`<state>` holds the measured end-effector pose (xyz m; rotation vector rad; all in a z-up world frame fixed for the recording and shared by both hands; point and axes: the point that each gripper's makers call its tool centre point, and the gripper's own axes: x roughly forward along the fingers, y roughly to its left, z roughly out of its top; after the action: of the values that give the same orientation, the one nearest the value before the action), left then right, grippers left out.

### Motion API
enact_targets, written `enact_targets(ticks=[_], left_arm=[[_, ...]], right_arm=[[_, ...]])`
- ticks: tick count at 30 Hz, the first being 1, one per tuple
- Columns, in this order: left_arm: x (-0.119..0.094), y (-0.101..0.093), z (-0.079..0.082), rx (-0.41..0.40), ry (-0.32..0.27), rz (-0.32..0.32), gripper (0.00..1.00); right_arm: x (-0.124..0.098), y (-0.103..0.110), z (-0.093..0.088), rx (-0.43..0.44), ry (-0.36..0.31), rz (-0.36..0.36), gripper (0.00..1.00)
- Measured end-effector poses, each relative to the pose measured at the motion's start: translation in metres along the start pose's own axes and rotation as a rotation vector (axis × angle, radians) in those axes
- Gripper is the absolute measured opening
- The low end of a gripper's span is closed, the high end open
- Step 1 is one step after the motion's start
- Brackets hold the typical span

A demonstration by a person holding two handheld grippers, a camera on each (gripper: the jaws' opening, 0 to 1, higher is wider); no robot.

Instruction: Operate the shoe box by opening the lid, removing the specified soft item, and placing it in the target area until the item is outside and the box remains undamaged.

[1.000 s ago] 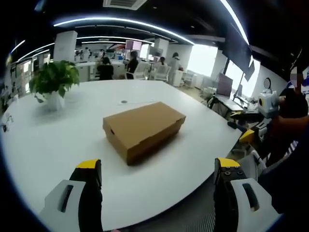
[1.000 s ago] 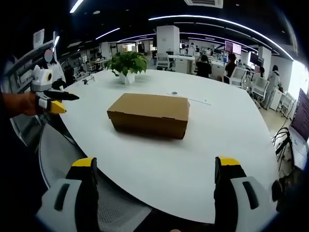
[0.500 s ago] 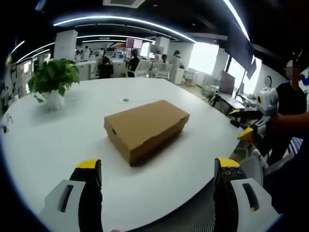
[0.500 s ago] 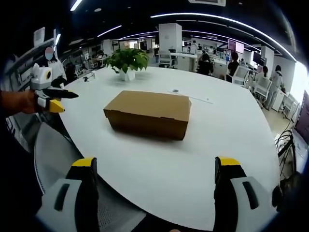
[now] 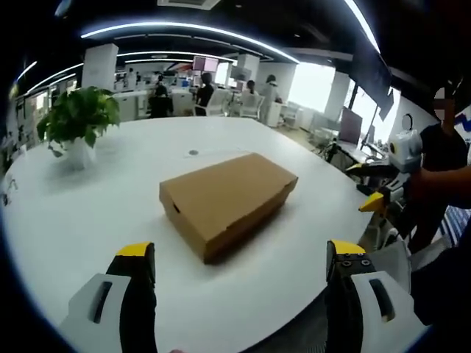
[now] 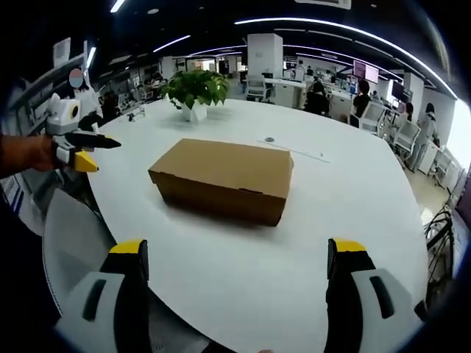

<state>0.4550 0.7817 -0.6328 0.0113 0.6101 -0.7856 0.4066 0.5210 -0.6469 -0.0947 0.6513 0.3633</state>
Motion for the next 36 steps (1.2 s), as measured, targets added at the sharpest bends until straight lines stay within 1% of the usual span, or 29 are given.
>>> enact_targets(ticks=[8,10,18,19,20,24,25,29,31,32,36], left_arm=[[0.019,0.009,0.002,-0.004,0.017,-0.006,0.98],[0.024,0.010,0.004,-0.005,0.013,-0.011,0.98],[0.043,0.017,0.007,-0.014,0.025,-0.021,0.97],[0.045,0.019,0.008,-0.013,0.024,-0.021,0.96],[0.047,0.020,0.008,-0.015,0.025,-0.019,0.96],[0.054,0.023,0.006,-0.035,0.031,-0.021,0.96],[0.056,0.024,0.007,-0.035,0.028,-0.022,0.96],[0.066,0.027,0.003,-0.048,0.046,-0.025,0.96],[0.069,0.028,0.004,-0.049,0.040,-0.025,0.96],[0.072,0.029,0.003,-0.054,0.048,-0.027,0.96],[0.080,0.033,0.004,-0.061,0.049,-0.027,0.95]], right_arm=[[0.018,-0.008,0.008,0.008,0.005,0.007,0.96],[0.024,-0.010,0.010,0.007,0.008,0.010,0.96],[0.044,-0.016,0.023,0.012,0.004,0.020,0.96],[0.048,-0.018,0.023,0.014,0.008,0.022,0.95],[0.049,-0.018,0.022,0.015,0.015,0.028,0.91],[0.062,-0.022,0.025,0.036,0.010,0.031,0.92],[0.064,-0.023,0.025,0.038,0.018,0.031,0.92],[0.076,-0.025,0.029,0.050,0.022,0.042,0.91],[0.082,-0.026,0.030,0.045,0.028,0.042,0.91],[0.085,-0.028,0.031,0.044,0.030,0.044,0.91],[0.095,-0.032,0.034,0.046,0.036,0.046,0.91]])
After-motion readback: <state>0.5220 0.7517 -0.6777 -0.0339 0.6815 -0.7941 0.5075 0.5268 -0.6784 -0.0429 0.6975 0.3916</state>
